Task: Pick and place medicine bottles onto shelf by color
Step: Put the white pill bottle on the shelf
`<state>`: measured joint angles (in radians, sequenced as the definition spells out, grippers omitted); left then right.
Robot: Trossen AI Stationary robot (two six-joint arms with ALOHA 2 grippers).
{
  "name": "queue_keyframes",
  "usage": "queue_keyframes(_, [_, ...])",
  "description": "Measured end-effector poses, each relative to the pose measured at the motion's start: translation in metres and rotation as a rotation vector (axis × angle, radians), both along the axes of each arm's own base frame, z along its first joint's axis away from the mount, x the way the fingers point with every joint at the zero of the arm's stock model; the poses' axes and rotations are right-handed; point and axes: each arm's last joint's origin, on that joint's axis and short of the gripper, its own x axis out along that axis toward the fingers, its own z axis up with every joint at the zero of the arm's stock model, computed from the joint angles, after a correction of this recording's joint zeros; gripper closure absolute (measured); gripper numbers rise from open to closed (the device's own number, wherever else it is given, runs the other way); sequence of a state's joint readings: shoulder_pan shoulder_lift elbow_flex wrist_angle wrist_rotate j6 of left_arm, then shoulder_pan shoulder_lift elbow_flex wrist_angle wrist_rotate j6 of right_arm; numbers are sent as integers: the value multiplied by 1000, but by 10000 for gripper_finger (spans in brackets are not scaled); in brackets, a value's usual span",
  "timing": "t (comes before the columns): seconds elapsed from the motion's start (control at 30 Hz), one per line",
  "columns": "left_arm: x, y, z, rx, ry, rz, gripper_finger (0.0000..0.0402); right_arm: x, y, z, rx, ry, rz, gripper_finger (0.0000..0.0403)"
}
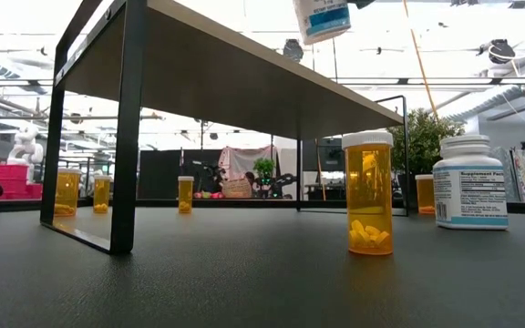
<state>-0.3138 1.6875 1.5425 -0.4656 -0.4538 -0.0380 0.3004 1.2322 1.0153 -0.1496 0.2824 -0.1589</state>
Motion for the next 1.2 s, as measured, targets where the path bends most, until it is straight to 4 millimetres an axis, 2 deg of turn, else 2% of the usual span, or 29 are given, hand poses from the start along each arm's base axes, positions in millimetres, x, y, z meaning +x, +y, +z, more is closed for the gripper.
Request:
queue_keyframes(0.1, [1, 2, 0, -3, 1, 9, 99, -3, -1, 1, 9, -11, 12, 232])
queue_keyframes(0.27, [1, 2, 0, 13, 0, 0, 105, -12, -3, -9, 19, -56, 54, 232])
queue_keyframes(0.4, [6, 0, -8, 25, 15, -6, 105, -22, -7, -8, 28, -126, 59, 232])
queue_keyframes(0.67, [37, -7, -30, 66, -64, -46, 105, -40, -10, -3, 77, -268, 138, 232])
queue_keyframes(0.87, [49, -7, -31, 63, -170, -25, 109, -44, -10, -6, 77, -325, 176, 232])
queue_keyframes(1.0, [49, -5, -27, 45, -189, 6, 135, -44, -10, -7, 78, -321, 186, 232])
queue_keyframes(1.2, [47, -7, -26, 48, -189, 7, 199, -44, -10, -7, 80, -326, 184, 232])
